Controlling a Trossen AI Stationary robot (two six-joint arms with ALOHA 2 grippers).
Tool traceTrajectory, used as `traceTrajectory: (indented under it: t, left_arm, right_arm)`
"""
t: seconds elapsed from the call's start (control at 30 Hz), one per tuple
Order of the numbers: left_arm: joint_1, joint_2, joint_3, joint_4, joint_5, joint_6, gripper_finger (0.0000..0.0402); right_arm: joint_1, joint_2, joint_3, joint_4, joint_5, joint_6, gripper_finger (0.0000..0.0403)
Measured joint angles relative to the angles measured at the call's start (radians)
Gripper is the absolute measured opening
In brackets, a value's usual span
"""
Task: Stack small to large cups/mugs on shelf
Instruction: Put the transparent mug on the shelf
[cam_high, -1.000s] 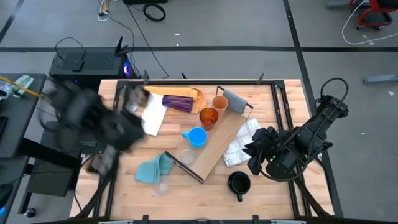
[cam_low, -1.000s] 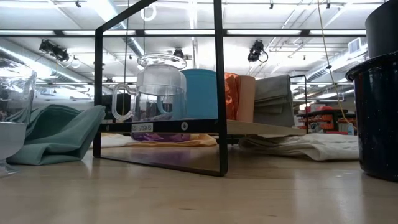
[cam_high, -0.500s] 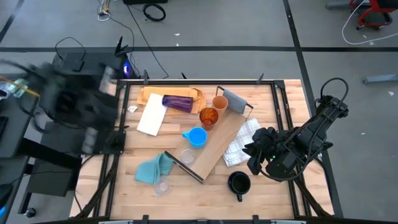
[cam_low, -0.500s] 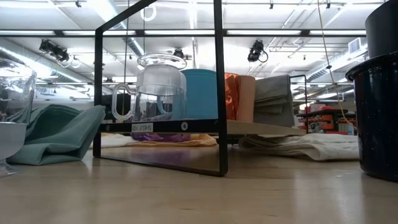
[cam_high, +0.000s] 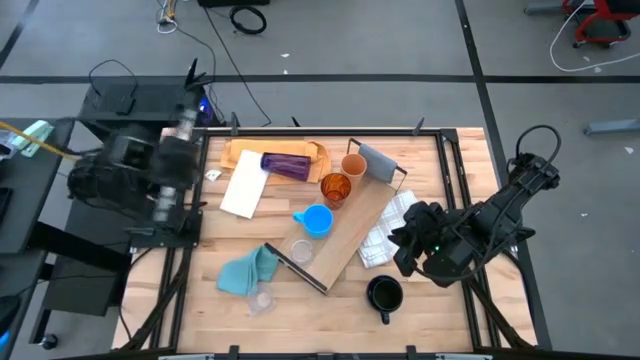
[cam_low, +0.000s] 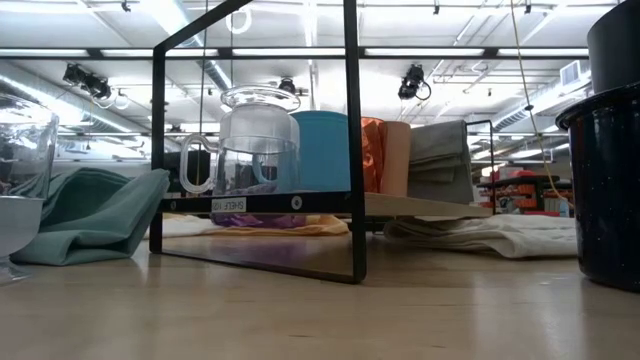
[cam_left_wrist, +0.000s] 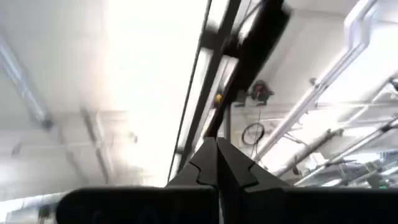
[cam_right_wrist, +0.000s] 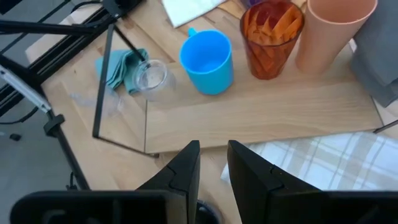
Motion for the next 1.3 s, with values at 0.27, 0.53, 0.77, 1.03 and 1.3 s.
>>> traceTrajectory:
  t: [0.27,0.53,0.77,1.03,1.3]
  left_arm:
    - [0.07,-0.026,-0.287,0.095,-0.05,-0.16,0.0]
    - [0.206,-0.027,-0.454,-0.01,0.02,-0.373,0.0]
    - [0.308,-0.028,-0.457,-0.377,0.212,-0.444,0.0]
    - [0.319,-0.027,-0.413,-0.817,0.262,-0.354,0.0]
    - [0.277,-0.002,-0.407,-1.016,0.239,-0.297,0.0]
  right_arm:
    - [-0.068,0.0,0.0,0.012,-0.068,-0.058,0.0089]
    - [-0.077,0.0,0.0,0.032,-0.085,-0.071,0.0089]
    - [-0.077,0.0,0.0,0.035,-0.087,-0.069,0.0089]
    - [-0.077,0.0,0.0,0.035,-0.087,-0.07,0.0089]
    - [-0.079,0.0,0.0,0.034,-0.087,-0.071,0.0089]
